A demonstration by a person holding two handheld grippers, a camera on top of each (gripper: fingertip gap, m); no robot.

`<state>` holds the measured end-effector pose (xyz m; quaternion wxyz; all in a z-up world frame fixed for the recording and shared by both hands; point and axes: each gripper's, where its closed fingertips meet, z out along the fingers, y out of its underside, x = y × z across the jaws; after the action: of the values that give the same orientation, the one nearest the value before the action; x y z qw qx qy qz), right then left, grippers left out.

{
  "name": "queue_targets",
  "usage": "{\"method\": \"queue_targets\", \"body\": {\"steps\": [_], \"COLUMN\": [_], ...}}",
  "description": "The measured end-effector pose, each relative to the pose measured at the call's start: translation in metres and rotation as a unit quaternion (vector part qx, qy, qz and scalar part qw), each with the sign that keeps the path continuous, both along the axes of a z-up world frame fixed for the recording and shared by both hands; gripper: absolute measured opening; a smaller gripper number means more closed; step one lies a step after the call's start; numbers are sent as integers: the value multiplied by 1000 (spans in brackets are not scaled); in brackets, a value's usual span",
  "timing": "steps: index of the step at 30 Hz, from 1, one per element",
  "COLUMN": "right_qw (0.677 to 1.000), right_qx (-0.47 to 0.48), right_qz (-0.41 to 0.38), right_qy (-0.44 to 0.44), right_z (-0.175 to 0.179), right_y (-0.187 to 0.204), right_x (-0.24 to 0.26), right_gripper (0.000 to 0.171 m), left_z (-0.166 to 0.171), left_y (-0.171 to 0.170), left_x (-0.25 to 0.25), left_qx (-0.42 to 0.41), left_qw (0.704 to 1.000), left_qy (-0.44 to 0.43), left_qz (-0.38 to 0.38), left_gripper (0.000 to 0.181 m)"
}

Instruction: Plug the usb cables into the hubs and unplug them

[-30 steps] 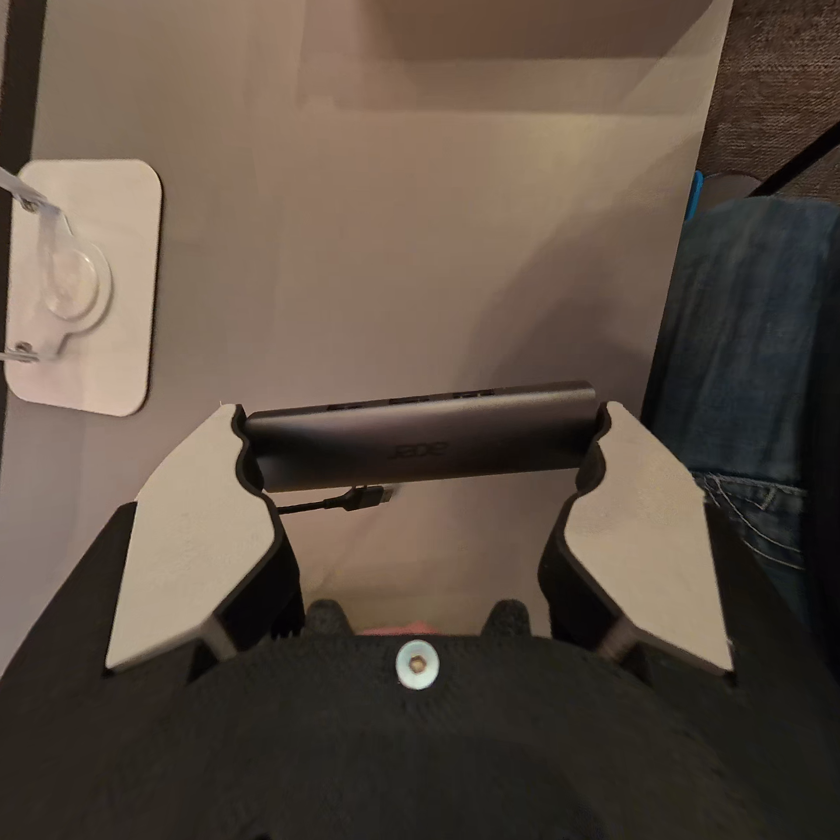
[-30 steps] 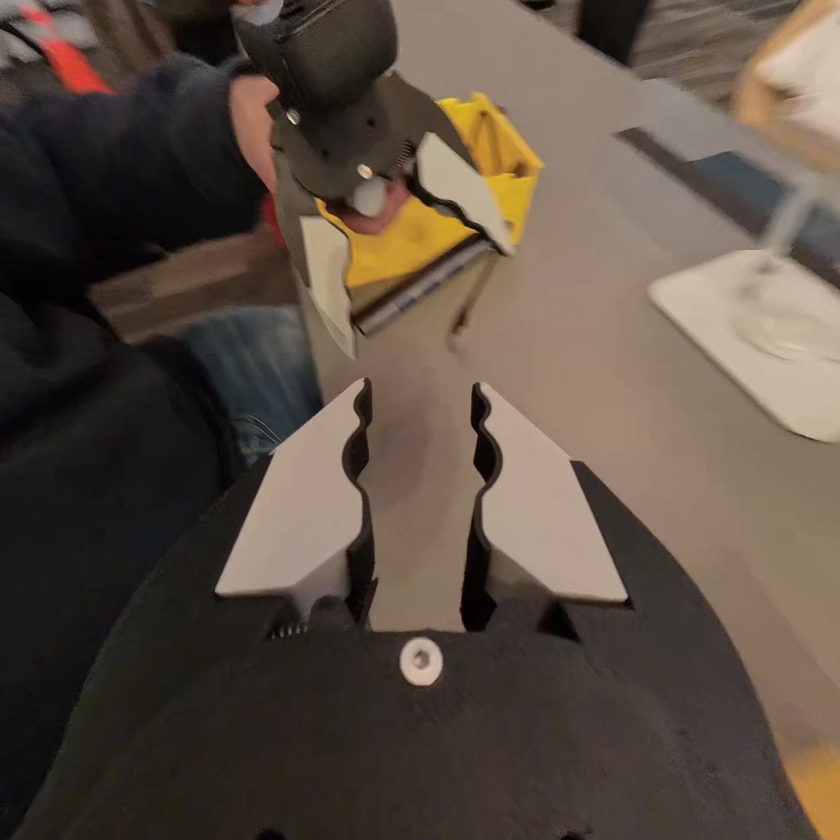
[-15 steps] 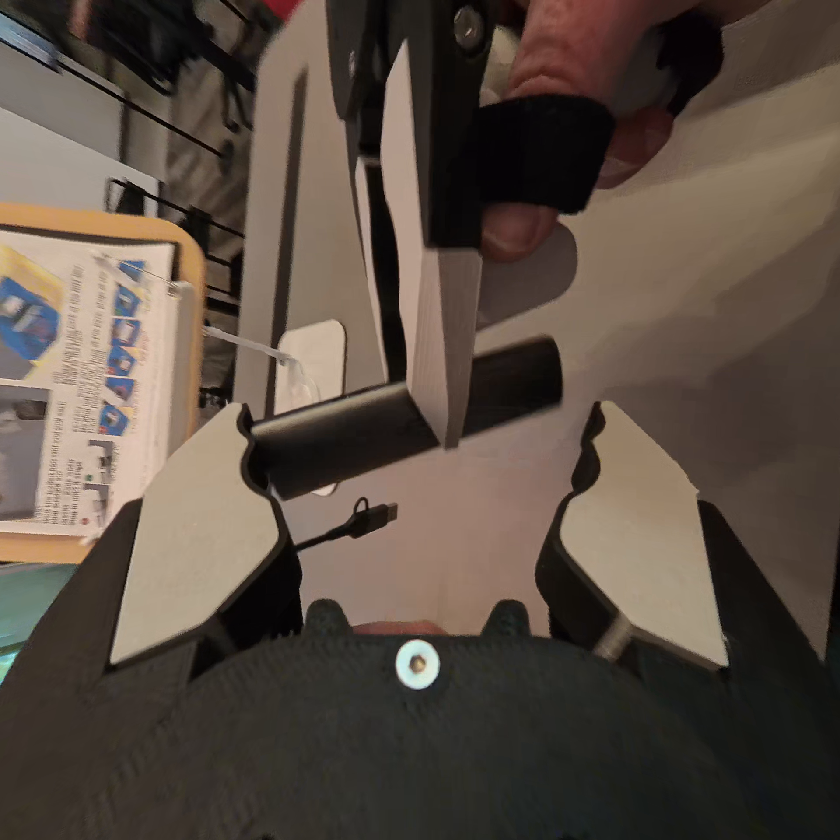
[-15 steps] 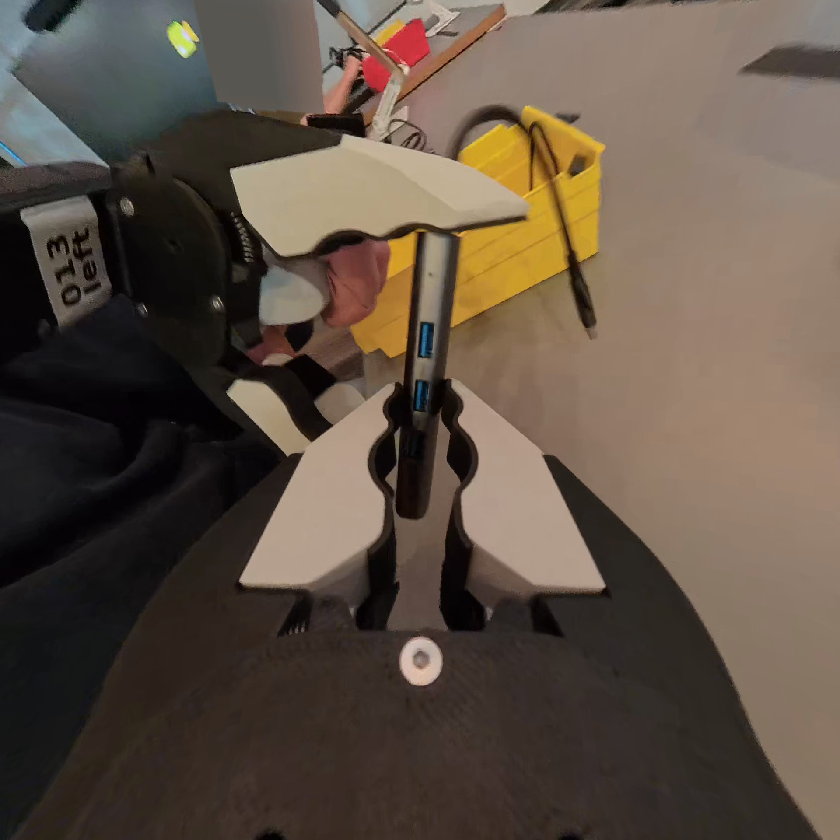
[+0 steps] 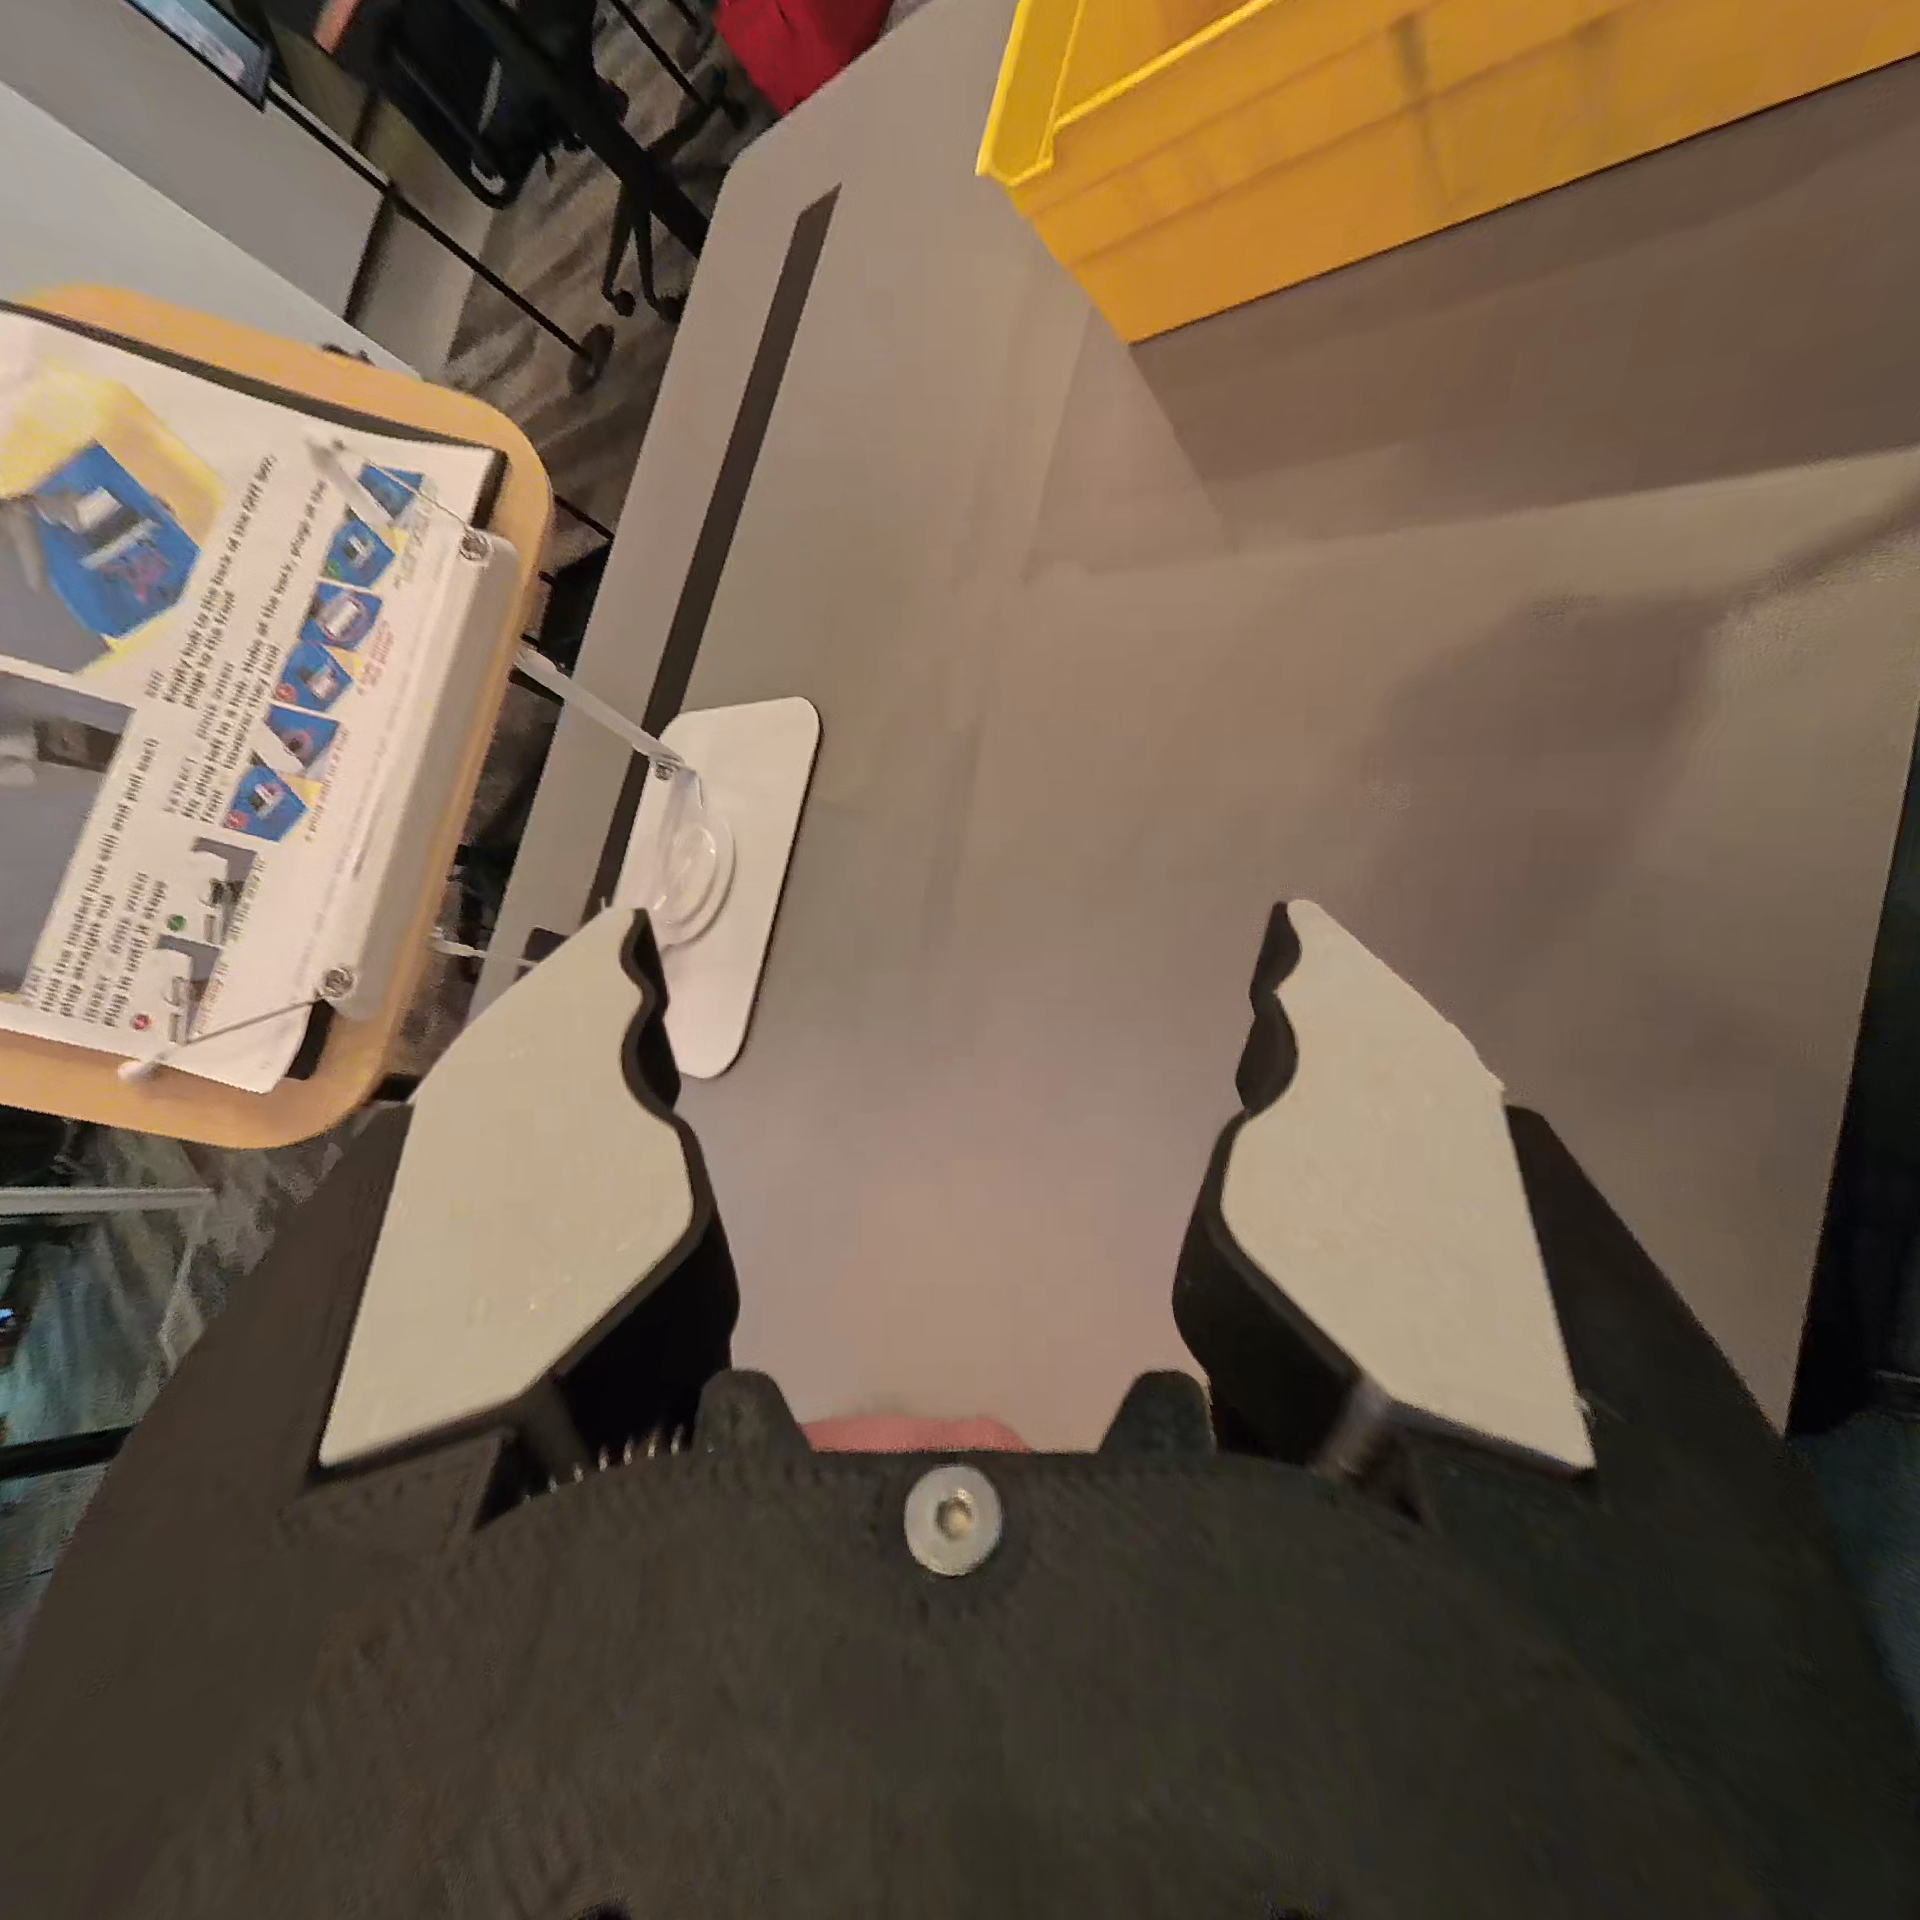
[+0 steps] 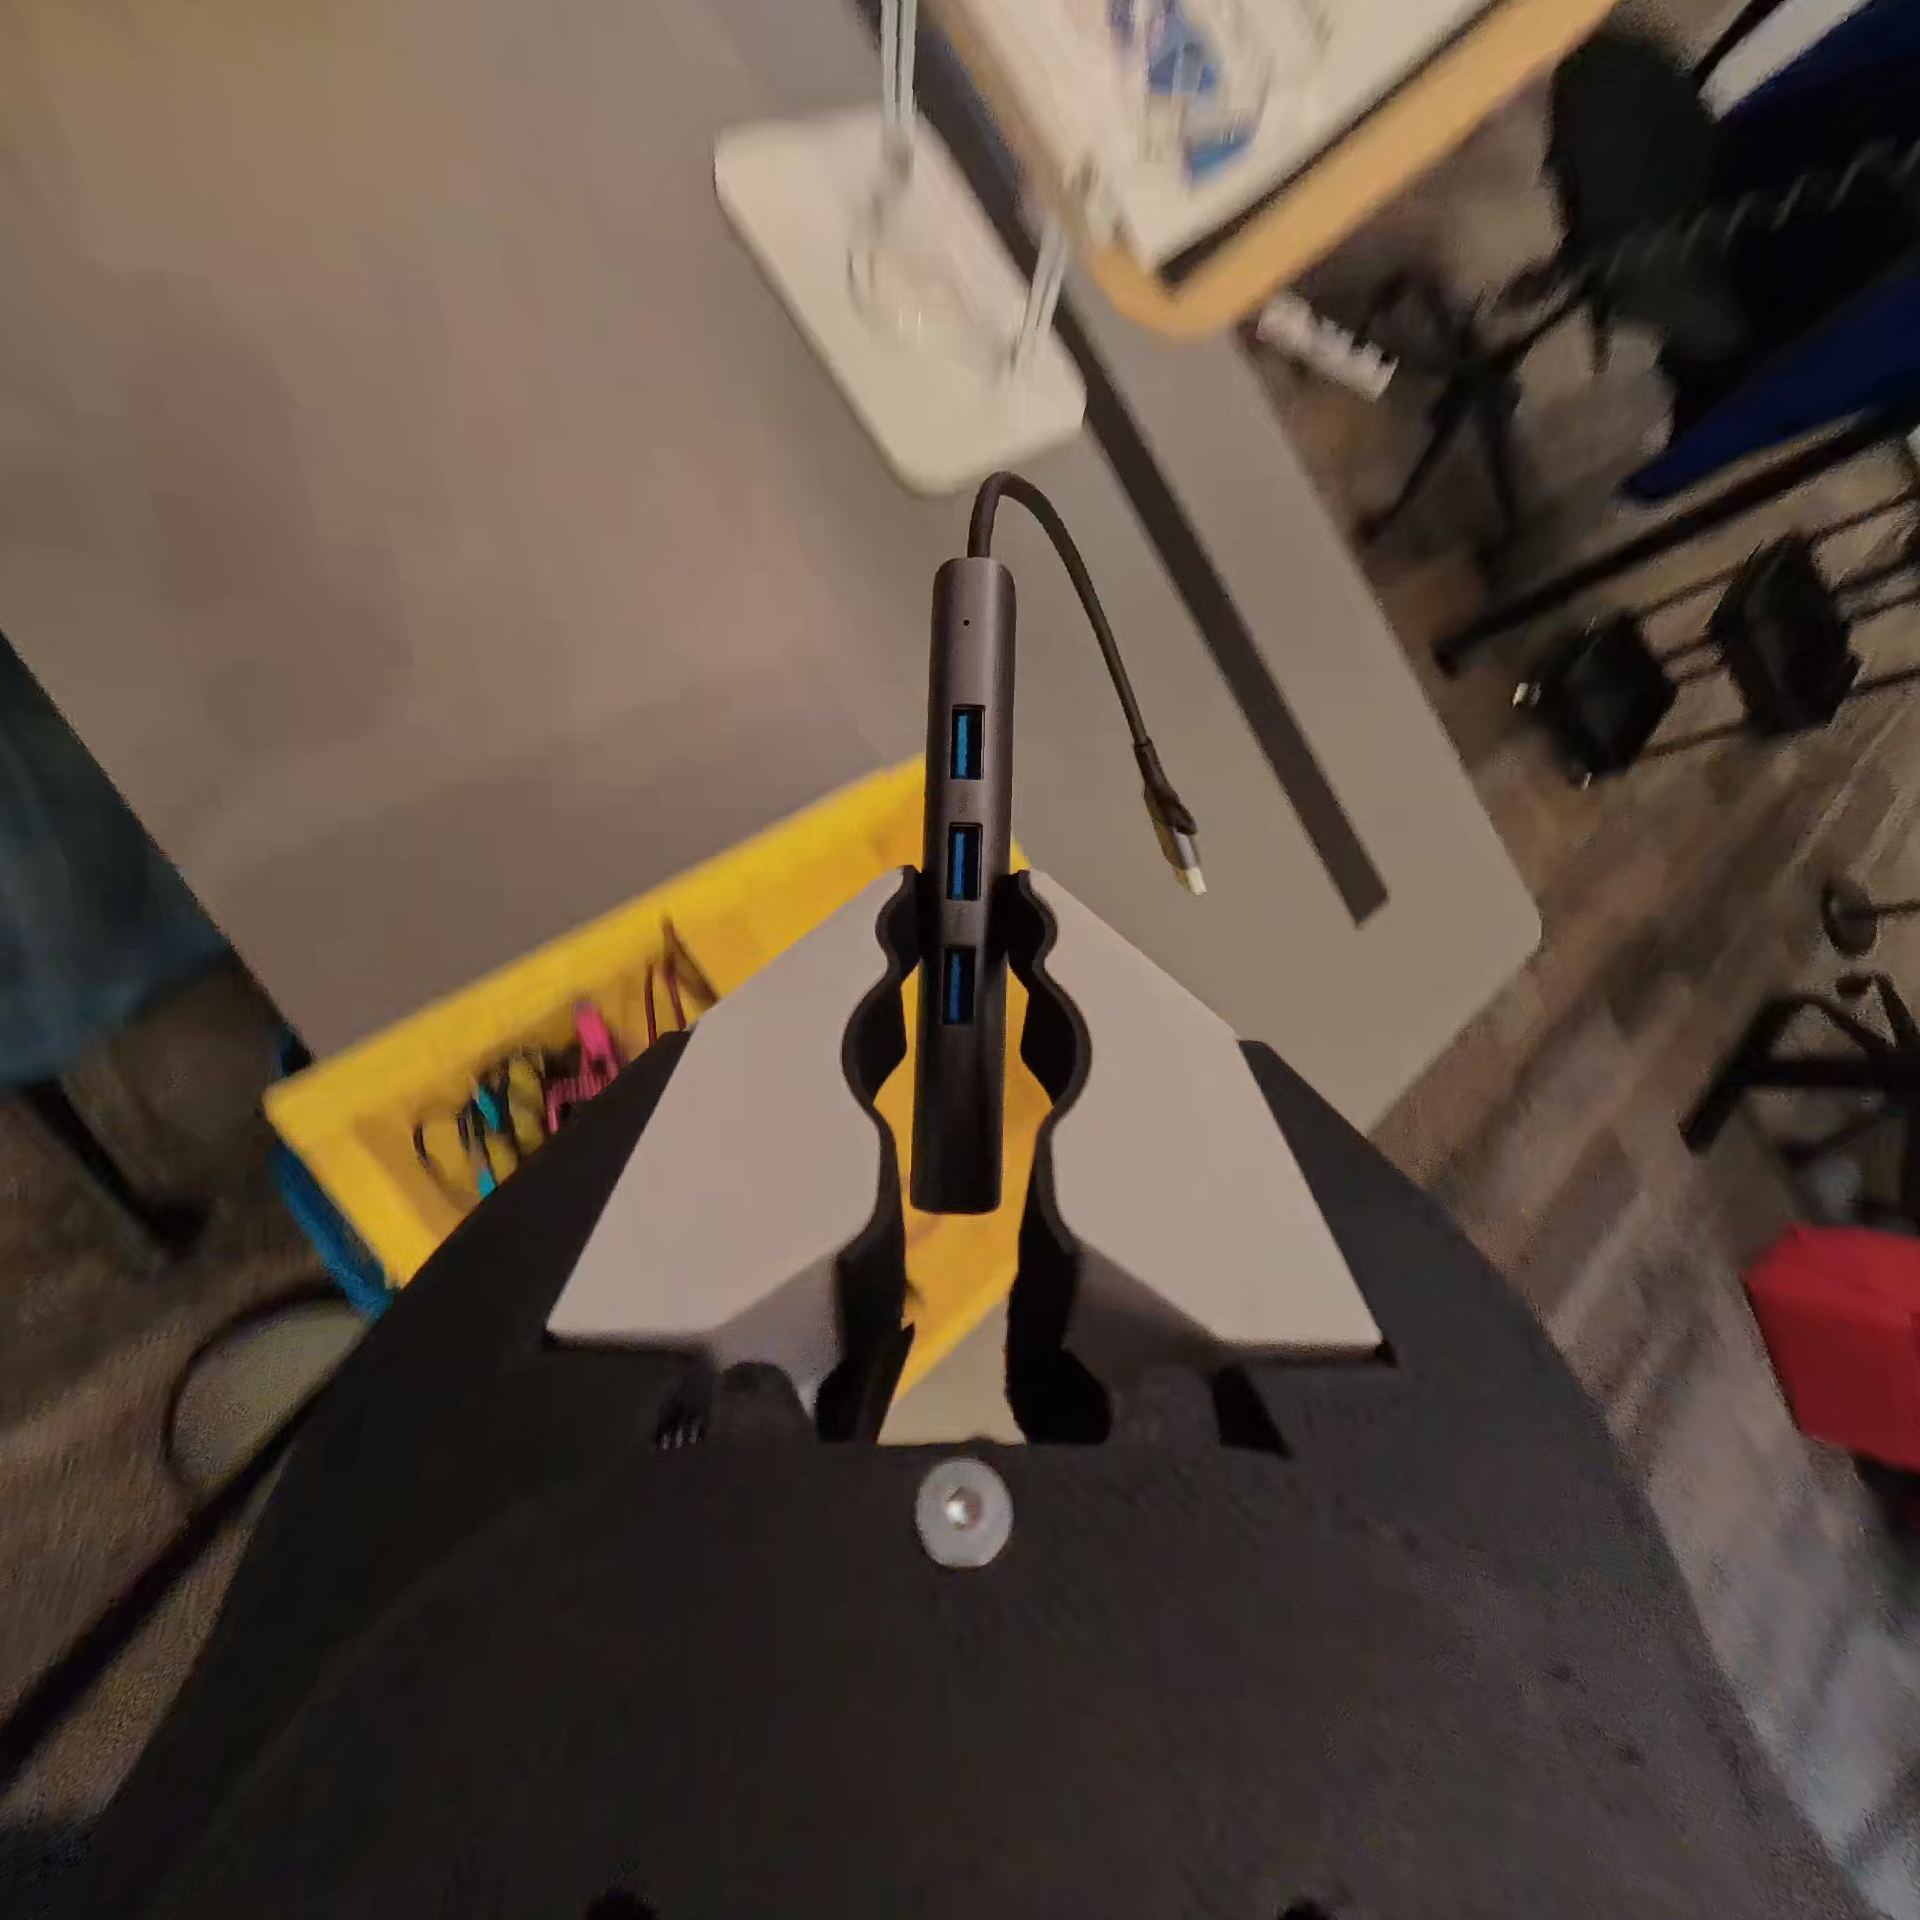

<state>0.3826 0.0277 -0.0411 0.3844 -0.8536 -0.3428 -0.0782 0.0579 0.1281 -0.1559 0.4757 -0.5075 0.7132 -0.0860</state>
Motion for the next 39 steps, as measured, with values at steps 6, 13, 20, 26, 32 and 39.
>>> {"method": "queue_targets", "body": {"steps": [6, 13, 20, 26, 32, 39], "right_qw": [993, 973, 948, 895, 949, 987], "right_qx": [-86, -192, -302, -444, -309, -155], "right_qz": [-29, -13, 16, -28, -55, 33], "right_qy": [-79, -130, -100, -20, -30, -34], "right_z": [-37, -139, -229, -255, -193, -112], "right_y": [-28, -8, 10, -3, 26, 23], "right_x": [53, 65, 53, 53, 48, -53], "right_gripper": [14, 14, 14, 41, 56, 48], "left_z": [-18, -27, -33, -32, -9, 24], "left_y": [4, 7, 10, 16, 38, 125], "left_x": [-9, -15, -29, -44, -82, -199], "left_qx": [-38, -49, -47, -48, -39, -5], "left_qw": [999, 998, 997, 996, 992, 969], "left_qy": [11, 17, 40, 53, 32, 98], "left_qz": [15, 27, 42, 62, 119, 227], "left_gripper": [104, 102, 102, 101, 98, 72]}}
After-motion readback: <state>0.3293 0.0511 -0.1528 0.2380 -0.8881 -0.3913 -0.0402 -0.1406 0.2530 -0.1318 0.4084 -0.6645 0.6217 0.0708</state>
